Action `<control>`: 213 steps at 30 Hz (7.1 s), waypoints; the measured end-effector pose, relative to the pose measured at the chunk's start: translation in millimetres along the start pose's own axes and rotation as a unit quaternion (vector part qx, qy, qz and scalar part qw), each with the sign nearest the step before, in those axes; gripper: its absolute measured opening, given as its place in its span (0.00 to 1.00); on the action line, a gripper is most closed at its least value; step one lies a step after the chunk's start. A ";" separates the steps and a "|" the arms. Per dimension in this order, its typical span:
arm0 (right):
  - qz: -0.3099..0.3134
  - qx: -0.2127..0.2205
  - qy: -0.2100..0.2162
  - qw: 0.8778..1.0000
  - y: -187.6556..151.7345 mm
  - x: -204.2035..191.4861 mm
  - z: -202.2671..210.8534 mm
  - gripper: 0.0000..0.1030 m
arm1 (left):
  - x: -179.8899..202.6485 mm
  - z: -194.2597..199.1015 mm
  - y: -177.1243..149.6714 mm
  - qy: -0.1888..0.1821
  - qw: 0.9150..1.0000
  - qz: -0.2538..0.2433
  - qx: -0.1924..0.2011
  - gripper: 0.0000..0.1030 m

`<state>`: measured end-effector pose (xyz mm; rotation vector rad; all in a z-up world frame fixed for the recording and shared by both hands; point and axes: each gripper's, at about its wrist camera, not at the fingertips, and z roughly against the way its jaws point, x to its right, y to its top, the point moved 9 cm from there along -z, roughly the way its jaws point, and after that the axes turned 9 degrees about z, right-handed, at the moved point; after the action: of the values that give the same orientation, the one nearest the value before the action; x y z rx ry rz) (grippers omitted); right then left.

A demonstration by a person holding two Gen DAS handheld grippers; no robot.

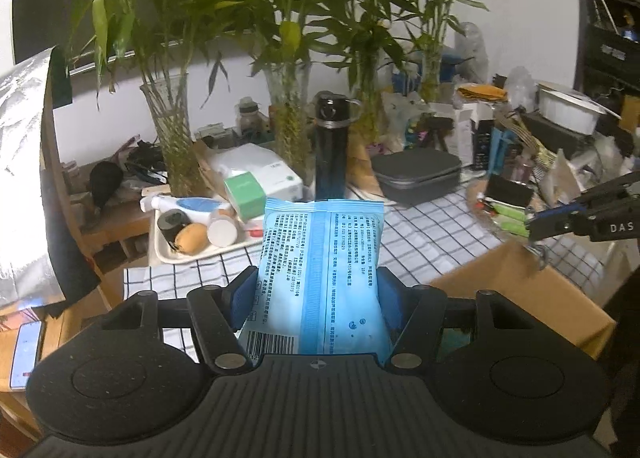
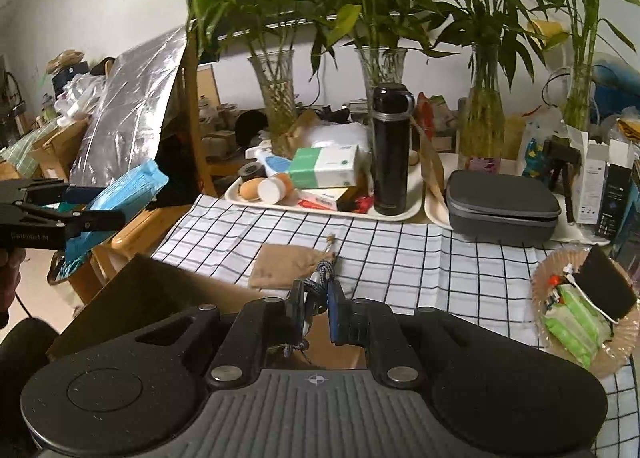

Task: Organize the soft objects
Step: 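Carry the packet and cable with both tools over the cardboard box, then open both tools to drop the packet and cable into the box, then withdraw both tools from the box toward the burlap pouch, then lower the left tool onto the burlap pouch and close it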

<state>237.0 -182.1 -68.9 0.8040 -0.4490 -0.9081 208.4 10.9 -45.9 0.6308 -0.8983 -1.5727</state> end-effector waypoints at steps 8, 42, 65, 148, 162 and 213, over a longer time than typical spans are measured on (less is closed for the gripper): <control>0.012 0.002 0.012 1.000 -10.0 -25.9 24.7 0.14 | 22.4 18.7 -15.1 0.003 0.999 0.030 -0.028 0.59; 0.012 0.003 0.000 1.000 -30.6 -42.2 62.7 0.14 | 31.7 53.4 -72.5 0.004 0.993 0.091 -0.077 0.77; 0.026 -0.036 -0.004 0.999 -44.0 -49.8 41.4 1.00 | 31.8 59.9 -93.6 -0.001 0.993 0.065 -0.102 0.77; 0.016 -0.112 0.021 0.993 -15.3 7.7 -26.4 1.00 | -18.8 -21.8 -38.2 -0.022 0.989 0.040 -0.143 0.77; 0.002 -0.108 0.040 0.993 -0.7 25.6 -65.1 1.00 | -34.9 -62.8 -10.2 -0.039 0.990 0.041 -0.127 0.77; 0.023 -0.136 0.132 0.982 -13.1 54.6 -224.6 1.00 | -69.1 -250.8 -67.9 -0.056 0.982 0.061 -0.169 0.03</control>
<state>406.6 -137.7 -220.0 0.6492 -0.1066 -0.7862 384.7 30.1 -248.0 0.2426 -0.7139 -1.6135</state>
